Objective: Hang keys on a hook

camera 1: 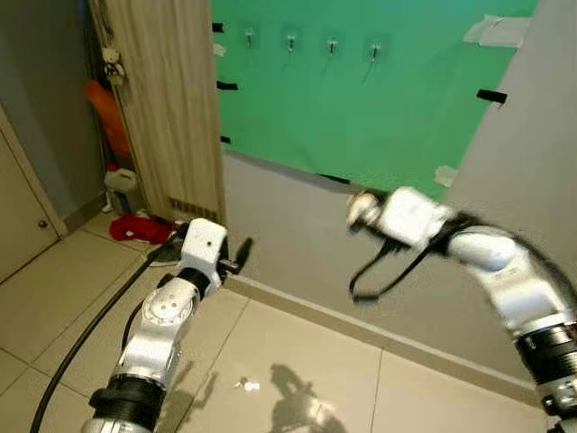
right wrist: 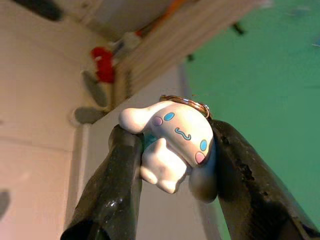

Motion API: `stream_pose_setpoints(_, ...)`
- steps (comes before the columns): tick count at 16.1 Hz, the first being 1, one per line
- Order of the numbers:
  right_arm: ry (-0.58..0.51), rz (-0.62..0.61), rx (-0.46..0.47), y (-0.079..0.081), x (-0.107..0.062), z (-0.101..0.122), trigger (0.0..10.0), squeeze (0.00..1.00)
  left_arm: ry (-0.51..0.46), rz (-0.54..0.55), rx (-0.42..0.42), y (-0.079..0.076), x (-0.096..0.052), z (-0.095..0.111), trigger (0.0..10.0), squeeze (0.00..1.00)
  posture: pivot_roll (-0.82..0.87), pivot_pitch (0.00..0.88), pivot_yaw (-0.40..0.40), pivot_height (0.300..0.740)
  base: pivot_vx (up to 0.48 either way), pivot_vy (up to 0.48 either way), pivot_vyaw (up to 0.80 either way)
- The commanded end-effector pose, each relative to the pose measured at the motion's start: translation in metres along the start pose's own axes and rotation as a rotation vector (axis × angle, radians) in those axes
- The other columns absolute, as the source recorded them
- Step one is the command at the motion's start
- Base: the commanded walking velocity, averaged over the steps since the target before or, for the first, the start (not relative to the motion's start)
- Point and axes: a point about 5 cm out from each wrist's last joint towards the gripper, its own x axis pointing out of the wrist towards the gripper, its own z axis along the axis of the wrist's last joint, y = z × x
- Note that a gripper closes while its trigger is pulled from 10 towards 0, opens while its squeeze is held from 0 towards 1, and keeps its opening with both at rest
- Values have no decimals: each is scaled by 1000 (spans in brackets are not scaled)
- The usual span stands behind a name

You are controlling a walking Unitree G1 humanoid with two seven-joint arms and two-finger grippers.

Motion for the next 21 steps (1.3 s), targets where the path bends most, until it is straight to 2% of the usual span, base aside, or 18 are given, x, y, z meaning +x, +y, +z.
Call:
stream_pose_setpoints(1,15,57,-51,5,1,-2,10000,0,-46,-118,38,-12,3,10,10000,0,-68,0,-45,740,0,0,0)
stream_pose_setpoints(2,43,123,-136,13,3,-5,10000,0,-80,-169,54,-17,2,16,10000,0,-68,0,-45,740,0,0,0)
stream_pose_setpoints(3,51,149,-167,16,4,-5,10000,0,-91,-180,53,-19,3,18,10000,0,-72,0,-45,740,0,0,0)
stream_pose_setpoints(4,61,204,-246,21,6,-6,10000,0,-110,-217,62,-24,4,22,10000,0,-74,0,-46,740,0,0,0)
stream_pose_setpoints(6,39,237,-406,25,14,-1,10000,0,-135,-291,64,-33,4,25,10000,0,-76,0,-49,740,0,0,0)
stream_pose_setpoints(8,17,205,-478,21,17,3,10000,0,-142,-307,65,-34,3,27,10000,0,-73,0,-53,740,0,0,0)
stream_pose_setpoints(10,-58,82,-648,10,23,16,10000,0,-146,-327,68,-34,1,27,10000,0,-72,0,-55,740,0,0,0)
stream_pose_setpoints(11,-76,44,-698,6,24,19,10000,0,-144,-328,66,-33,2,27,10000,0,-71,0,-55,740,0,0,0)
stream_pose_setpoints(12,-80,20,-735,4,24,20,10000,0,-143,-329,65,-33,2,27,10000,0,-70,0,-55,740,0,0,0)
stream_pose_setpoints(13,-98,-13,-846,1,24,22,10000,0,-141,-330,63,-33,2,28,10000,0,-69,0,-54,740,0,0,0)
stream_pose_setpoints(14,-104,-21,-865,0,23,23,10000,0,-138,-330,62,-33,2,27,10000,0,-70,0,-48,740,0,0,0)
stream_pose_setpoints(15,-121,-15,-959,3,24,20,10000,0,-129,-338,59,-34,2,26,10000,0,-73,0,-47,740,0,0,0)
stream_pose_setpoints(18,-117,-32,-946,2,24,14,10000,0,-123,-342,54,-35,3,26,10000,0,-71,0,-49,740,0,0,0)
stream_pose_setpoints(19,-116,-67,-815,3,25,11,10000,0,-116,-354,46,-36,3,26,10000,0,-70,0,-50,740,0,0,0)
stream_pose_setpoints(20,-110,-80,-652,8,26,4,10000,0,-119,-374,38,-37,3,28,10000,0,-67,0,-54,740,0,0,0)
stream_pose_setpoints(21,-83,-67,-527,15,27,-5,10000,0,-132,-392,17,-36,2,31,10000,0,-66,0,-56,740,0,0,0)
